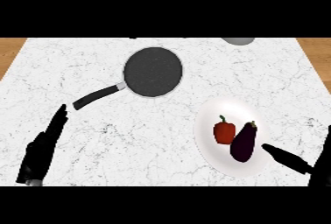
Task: Pick the bell pepper from the plate and place it in the pan
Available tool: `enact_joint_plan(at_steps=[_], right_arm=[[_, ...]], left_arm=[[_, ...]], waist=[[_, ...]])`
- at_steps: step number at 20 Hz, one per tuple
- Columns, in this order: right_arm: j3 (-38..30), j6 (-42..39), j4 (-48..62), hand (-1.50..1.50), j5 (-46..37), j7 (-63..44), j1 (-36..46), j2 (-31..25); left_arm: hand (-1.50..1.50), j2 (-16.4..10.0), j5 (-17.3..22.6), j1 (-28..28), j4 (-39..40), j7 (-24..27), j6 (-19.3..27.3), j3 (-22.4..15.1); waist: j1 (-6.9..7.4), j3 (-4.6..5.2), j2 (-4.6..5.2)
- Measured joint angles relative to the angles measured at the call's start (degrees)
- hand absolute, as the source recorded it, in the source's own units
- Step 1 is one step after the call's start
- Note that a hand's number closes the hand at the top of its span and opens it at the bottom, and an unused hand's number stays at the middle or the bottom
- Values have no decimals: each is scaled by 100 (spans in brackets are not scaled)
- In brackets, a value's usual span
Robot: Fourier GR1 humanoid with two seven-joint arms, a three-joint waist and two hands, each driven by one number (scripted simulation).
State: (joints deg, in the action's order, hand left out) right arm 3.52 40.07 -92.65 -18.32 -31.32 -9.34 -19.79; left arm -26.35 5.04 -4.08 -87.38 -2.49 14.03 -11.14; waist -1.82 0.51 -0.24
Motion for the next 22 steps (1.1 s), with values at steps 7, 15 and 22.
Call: enact_joint_plan(at_steps=[7,15,22], right_arm=[[637,-1404,-1214,-150,-730,-2321,416,-691],[882,-2706,-1349,-150,-470,-3594,1817,-753],[873,-3213,-635,-150,-7,-3893,2719,-554]], left_arm=[[0,-12,-83,105,-132,-204,-88,-99],[0,142,-214,249,-119,-328,-93,-165],[0,171,-293,283,-209,-469,-116,-166]], waist=[[196,-13,13],[271,-33,30],[301,-40,31]])
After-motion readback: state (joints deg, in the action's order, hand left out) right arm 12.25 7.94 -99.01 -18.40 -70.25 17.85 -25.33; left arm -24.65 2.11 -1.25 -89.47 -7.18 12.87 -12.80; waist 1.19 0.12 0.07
